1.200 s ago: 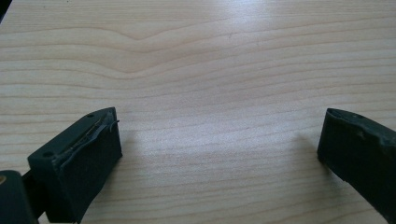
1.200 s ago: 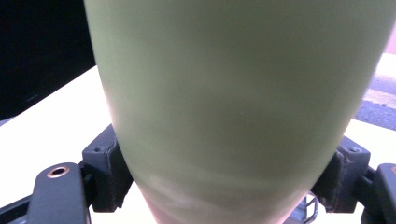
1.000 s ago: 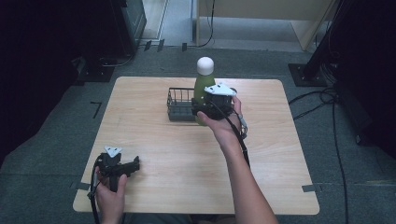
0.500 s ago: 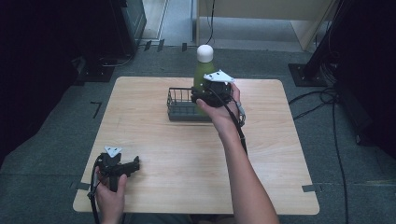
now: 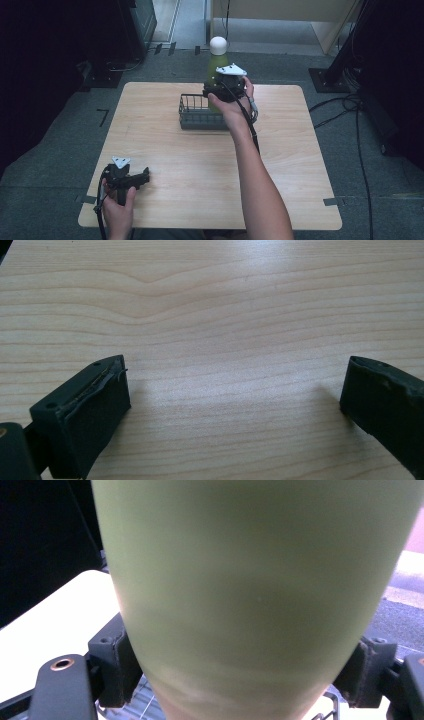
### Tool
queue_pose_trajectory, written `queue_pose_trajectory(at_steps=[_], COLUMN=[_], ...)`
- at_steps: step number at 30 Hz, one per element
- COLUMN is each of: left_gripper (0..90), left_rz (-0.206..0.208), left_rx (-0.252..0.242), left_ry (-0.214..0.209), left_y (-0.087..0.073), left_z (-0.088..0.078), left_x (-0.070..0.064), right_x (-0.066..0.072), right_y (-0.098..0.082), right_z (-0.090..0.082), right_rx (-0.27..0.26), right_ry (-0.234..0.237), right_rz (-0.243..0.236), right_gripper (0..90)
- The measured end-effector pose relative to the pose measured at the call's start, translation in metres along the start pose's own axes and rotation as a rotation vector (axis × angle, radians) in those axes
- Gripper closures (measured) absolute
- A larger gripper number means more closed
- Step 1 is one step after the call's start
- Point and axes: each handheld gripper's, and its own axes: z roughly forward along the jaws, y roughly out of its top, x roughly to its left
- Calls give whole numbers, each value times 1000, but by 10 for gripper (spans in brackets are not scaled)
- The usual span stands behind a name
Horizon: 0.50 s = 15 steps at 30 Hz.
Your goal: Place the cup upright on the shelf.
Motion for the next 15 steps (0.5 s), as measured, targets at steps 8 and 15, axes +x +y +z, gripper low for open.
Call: queue_pose_trajectory(at_steps=[8,15], left_gripper=[0,0], left_rz=[1,1], left_rx=[0,1], left_ry=[0,-1], left_y=[0,0], left_z=[0,0], left_x=[0,0], right_x=[-4,-7], right_y=[-6,-17], right_z=[23,36], right_rx=[16,41], right_ry=[-34,-33], right_rz=[6,23], right_gripper=[205,204])
